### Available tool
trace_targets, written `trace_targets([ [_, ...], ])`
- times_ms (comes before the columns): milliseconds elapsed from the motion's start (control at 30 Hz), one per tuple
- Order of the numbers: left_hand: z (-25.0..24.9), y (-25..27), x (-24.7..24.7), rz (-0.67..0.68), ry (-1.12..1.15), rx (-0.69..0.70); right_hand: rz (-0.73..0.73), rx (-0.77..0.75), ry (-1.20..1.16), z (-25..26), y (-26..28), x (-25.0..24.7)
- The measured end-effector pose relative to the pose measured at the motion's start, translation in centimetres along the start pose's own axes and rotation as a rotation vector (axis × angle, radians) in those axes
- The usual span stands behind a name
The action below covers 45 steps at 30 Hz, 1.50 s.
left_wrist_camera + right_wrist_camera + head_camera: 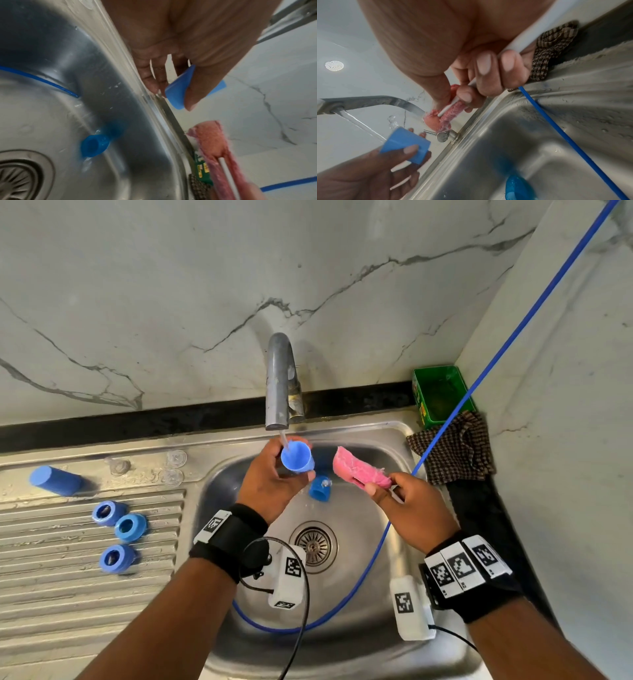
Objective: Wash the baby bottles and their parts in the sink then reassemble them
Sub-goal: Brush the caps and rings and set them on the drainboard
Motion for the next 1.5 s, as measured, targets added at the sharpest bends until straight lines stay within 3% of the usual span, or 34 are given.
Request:
trace_targets([
  [133,0.2,0.4,0.2,0.030,-0.090,-0.046,0.005,-0.023,-0.011,0.3,0.1,-0.5],
  [233,-0.1,0.2,-0.6,-0.023,-0.128,-0.022,0.004,-0.034,-0.027,0.7,0.1,-0.8],
  [367,0.2,-0.1,-0.2,0.055,-0.160,-0.056,0.004,-0.050,-0.035,0.9,0.4,-1.1],
  [667,-3.6,0.4,-3.2,-0.070,-0.180,-0.054,0.003,-0.074,-0.077,1.5,1.6,-1.8],
  [767,-4.5,0.8,-2.7,-0.011,-0.153,-0.064,-0.004,-0.073,-0.092,1.6,2.1,-2.1],
  [867,-5.4,0.9,-4.2,-0.113,-0.155,-0.070,-0.018,-0.089,-0.115,1.9,2.8,-2.3],
  [1500,-10.4,1.0,-6.6,-0.203,-0.181,0.075,-0.041,-0.084,-0.110,1.8,6.8,-3.1],
])
Point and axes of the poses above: each hand's wrist, its own y-axis away from the middle knuckle, its own x-axis out of the palm, z = x × y, the point moved 10 cm from there along -y, towards the middle knuckle, and after that the axes turned 11 degrees about x, right-handed, at the moved point
